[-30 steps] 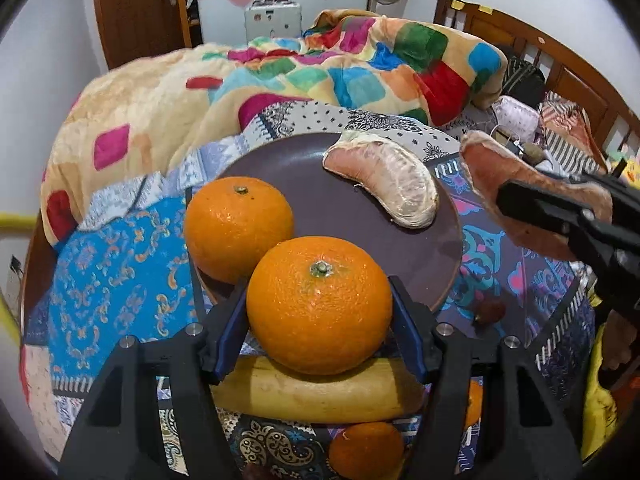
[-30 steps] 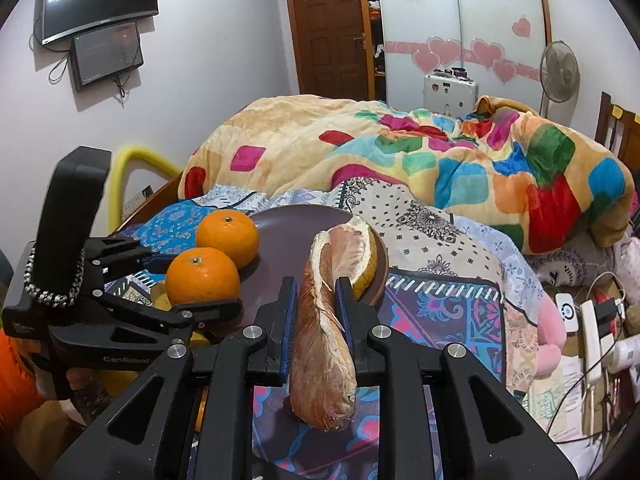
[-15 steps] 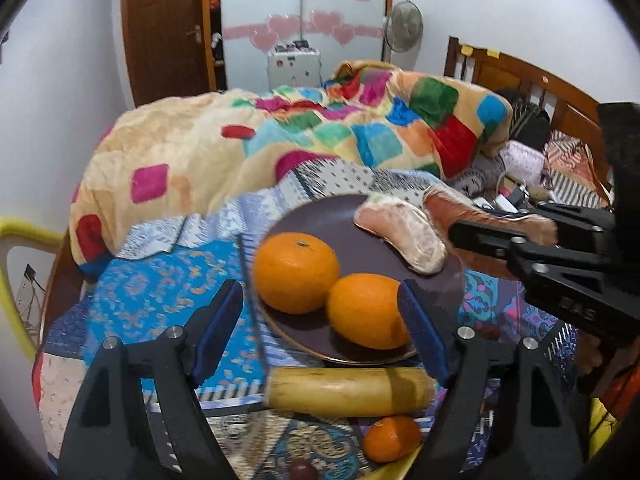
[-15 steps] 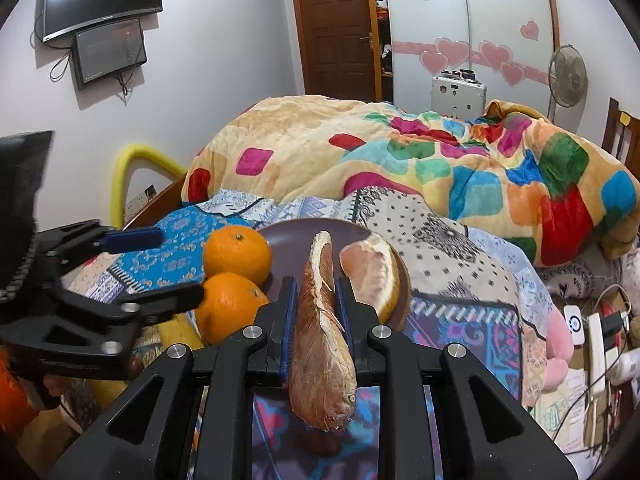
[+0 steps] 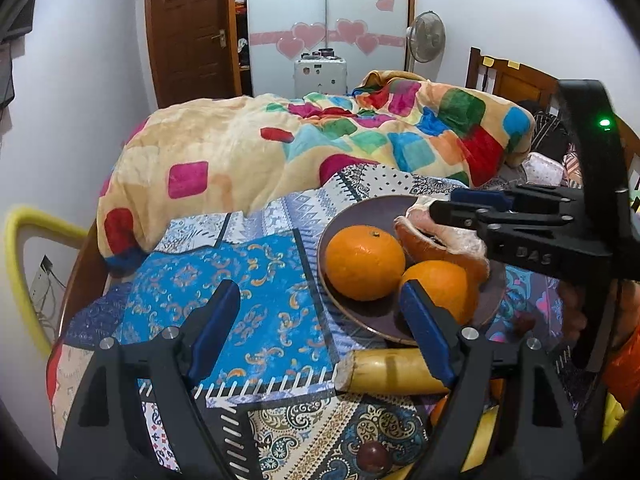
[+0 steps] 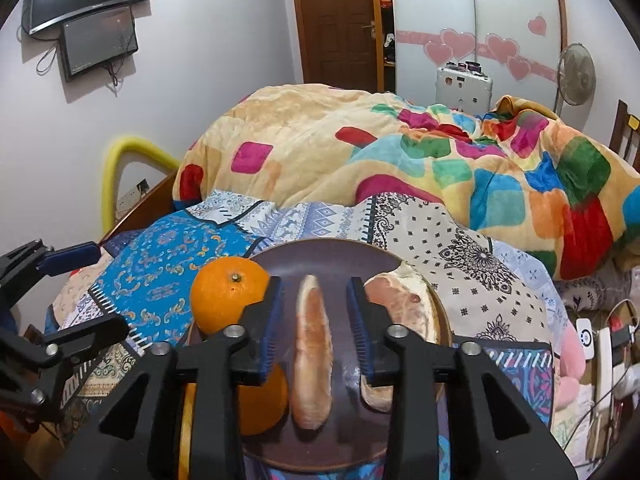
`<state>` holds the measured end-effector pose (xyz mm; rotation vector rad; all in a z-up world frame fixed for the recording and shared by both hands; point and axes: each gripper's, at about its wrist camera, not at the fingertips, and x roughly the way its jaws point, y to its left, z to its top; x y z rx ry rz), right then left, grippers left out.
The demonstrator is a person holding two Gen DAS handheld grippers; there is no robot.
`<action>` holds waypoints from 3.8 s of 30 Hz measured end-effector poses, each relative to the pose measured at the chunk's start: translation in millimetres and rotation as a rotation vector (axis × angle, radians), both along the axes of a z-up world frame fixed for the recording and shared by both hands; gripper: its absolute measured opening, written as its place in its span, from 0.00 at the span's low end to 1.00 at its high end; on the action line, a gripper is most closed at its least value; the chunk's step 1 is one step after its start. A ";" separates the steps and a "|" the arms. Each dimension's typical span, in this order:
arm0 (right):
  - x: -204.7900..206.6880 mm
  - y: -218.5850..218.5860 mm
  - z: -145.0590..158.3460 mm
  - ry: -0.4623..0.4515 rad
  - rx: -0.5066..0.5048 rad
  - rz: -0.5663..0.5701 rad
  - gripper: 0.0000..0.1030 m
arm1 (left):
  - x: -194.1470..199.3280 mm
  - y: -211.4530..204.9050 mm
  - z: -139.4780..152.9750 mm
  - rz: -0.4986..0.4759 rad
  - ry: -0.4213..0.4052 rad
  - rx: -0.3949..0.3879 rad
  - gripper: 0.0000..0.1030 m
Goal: Organize fruits
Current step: 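Place the orange on the plate with the left gripper while the right places the pomelo segment beside it, then move the open right gripper to a yellow banana on the table, then grasp the banana with the right gripper and lift it upright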
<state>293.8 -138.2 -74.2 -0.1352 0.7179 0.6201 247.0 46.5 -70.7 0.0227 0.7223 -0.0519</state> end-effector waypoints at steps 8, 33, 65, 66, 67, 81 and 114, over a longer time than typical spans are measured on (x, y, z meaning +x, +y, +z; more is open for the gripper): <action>-38.0 -24.9 12.5 -0.016 -0.010 0.007 0.31 | -23.6 -8.2 -4.2 -0.017 0.028 0.018 0.80; -159.0 -34.3 -53.7 0.054 -0.034 0.027 0.45 | -96.0 11.2 -69.4 0.008 0.189 0.037 0.80; -155.7 -31.0 -30.1 0.057 0.000 -0.048 0.64 | -136.4 -43.1 -58.2 -0.015 0.085 0.011 0.80; -154.3 -25.2 -32.2 0.064 -0.004 -0.047 0.64 | -139.5 -38.1 -57.0 -0.003 0.078 0.015 0.80; -152.5 -20.0 -34.8 0.075 -0.007 -0.047 0.64 | -141.7 -33.8 -56.3 0.006 0.073 0.020 0.80; -147.4 -16.0 -43.5 0.167 -0.077 0.022 0.51 | -157.2 -10.0 -51.8 0.047 0.044 0.010 0.80; -139.4 -68.1 -26.5 0.075 -0.007 0.040 0.32 | -88.4 -71.4 -54.7 -0.068 0.066 -0.009 0.66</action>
